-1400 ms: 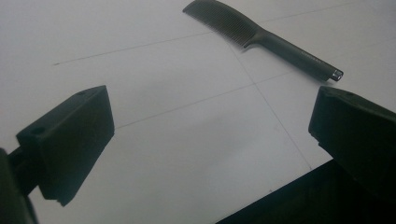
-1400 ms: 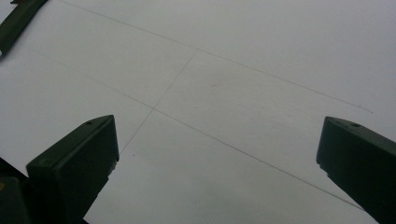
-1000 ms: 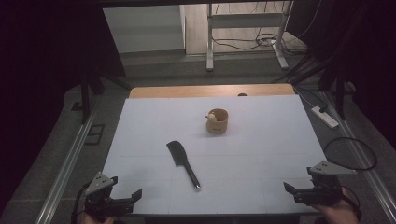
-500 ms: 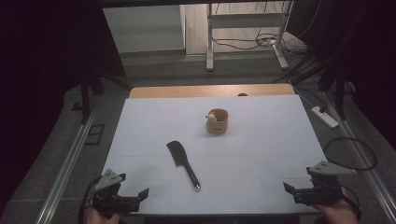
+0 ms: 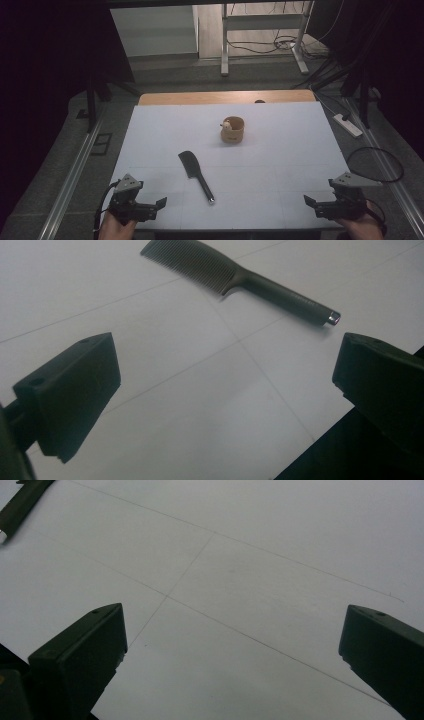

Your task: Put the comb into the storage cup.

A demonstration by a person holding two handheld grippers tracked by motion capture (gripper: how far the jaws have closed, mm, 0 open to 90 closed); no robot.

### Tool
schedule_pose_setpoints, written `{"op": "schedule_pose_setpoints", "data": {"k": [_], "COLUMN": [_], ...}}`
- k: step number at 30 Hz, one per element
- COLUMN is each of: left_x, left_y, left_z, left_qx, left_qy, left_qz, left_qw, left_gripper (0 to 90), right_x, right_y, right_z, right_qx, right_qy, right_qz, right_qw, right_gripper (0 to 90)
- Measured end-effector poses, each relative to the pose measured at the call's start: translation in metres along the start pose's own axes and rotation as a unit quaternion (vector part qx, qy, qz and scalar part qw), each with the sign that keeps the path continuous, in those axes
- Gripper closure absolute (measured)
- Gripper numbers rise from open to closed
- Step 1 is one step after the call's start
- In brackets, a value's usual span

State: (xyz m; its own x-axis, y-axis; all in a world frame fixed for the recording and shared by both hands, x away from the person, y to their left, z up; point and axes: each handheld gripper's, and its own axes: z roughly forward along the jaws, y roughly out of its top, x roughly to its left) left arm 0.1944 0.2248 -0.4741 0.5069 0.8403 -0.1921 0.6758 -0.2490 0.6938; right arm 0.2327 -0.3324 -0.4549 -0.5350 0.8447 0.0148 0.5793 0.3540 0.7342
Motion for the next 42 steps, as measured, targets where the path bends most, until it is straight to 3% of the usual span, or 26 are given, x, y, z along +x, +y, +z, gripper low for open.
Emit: {"op": "schedule_pose_setpoints", "data": {"k": [3, 25, 42], "left_x": [-0.002, -0.009, -0.022], "left_y": [0.006, 0.032, 0.055], "left_z": [0.005, 0.031, 0.061], "left_qx": [0.001, 0.020, 0.045], "left_qy": [-0.011, -0.032, -0.039], "left_qz": [0.002, 0.017, 0.031], "left_qw": [0.9999, 0.9991, 0.9977], "left_gripper": [0.0, 0.0, 0.1], "right_x": [0.000, 0.000, 0.000], "right_y": [0.000, 0.000, 0.000], "right_z": [0.000, 0.001, 0.001], "right_qx": [0.000, 0.004, 0.004], "right_qy": [0.001, 0.001, 0.001], "right_qz": [0.000, 0.000, -0.001], "right_qw": [1.0000, 1.0000, 1.0000], "right_gripper": [0.0, 0.0, 0.0]}}
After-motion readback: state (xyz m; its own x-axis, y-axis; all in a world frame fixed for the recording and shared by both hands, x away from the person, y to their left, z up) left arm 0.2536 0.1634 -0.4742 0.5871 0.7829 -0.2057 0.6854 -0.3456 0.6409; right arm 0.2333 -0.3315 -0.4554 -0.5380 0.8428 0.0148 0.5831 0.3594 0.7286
